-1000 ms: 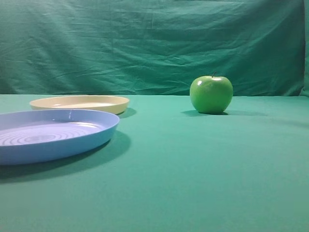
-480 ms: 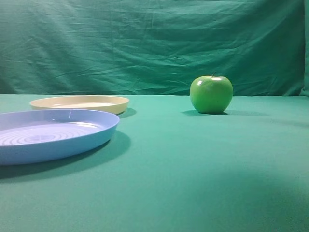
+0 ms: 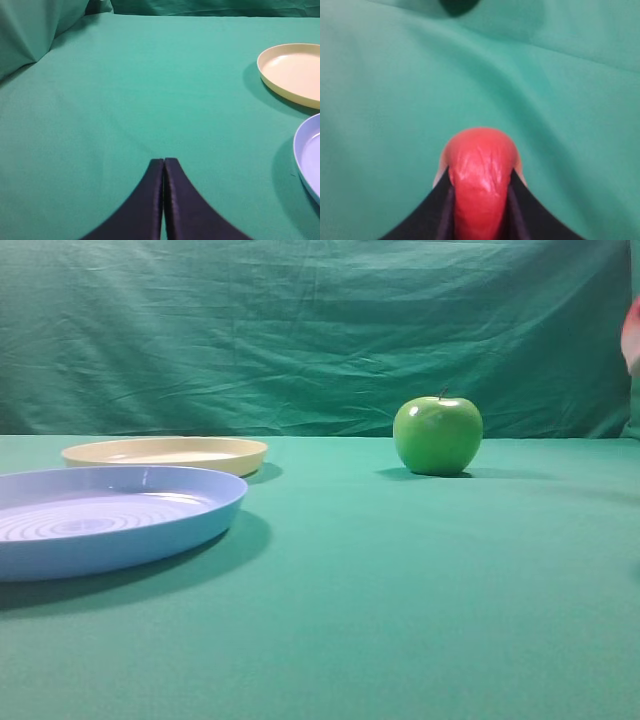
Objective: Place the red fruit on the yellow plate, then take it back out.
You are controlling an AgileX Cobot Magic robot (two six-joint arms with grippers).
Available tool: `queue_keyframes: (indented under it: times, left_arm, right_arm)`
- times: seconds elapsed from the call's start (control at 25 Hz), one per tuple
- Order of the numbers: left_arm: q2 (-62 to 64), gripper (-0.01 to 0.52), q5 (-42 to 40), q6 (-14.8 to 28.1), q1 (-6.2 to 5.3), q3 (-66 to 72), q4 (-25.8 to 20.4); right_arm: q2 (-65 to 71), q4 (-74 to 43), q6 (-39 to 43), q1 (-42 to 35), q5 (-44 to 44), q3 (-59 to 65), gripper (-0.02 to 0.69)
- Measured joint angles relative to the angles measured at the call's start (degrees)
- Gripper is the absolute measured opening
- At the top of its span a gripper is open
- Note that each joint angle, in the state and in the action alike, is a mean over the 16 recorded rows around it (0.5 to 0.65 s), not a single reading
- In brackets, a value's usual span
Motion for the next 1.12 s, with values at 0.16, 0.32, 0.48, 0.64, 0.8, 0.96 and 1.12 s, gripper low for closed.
queue_keyframes:
  times: [0.16,0.32,0.48,0.64,0.8,0.96,1.12]
  left_arm:
    - [0.0,0.0,0.0,0.0,0.0,0.0,0.0]
    - [0.0,0.0,0.0,0.0,0.0,0.0,0.0]
    - [0.0,0.0,0.0,0.0,0.0,0.0,0.0]
    - [0.0,0.0,0.0,0.0,0.0,0.0,0.0]
    - [0.0,0.0,0.0,0.0,0.0,0.0,0.0]
    - [0.0,0.0,0.0,0.0,0.0,0.0,0.0]
    - [0.0,0.0,0.0,0.0,0.0,0.0,0.0]
  right_arm:
    - [3.49,0.13,-0.09,0.0,-3.55,0.89,0.22]
    - [6.19,0.18,-0.17,0.0,-5.49,1.01,0.329]
    - [7.05,0.18,-0.19,0.0,-5.7,0.82,0.448]
    - [5.95,0.04,-0.21,0.0,-3.26,-0.59,0.563]
    - [3.56,-0.15,-0.2,0.0,2.03,-3.68,0.605]
    - [-0.14,-0.39,-0.16,0.0,9.69,-7.95,0.522]
    - [-5.23,-0.56,-0.11,0.0,18.04,-12.47,0.373]
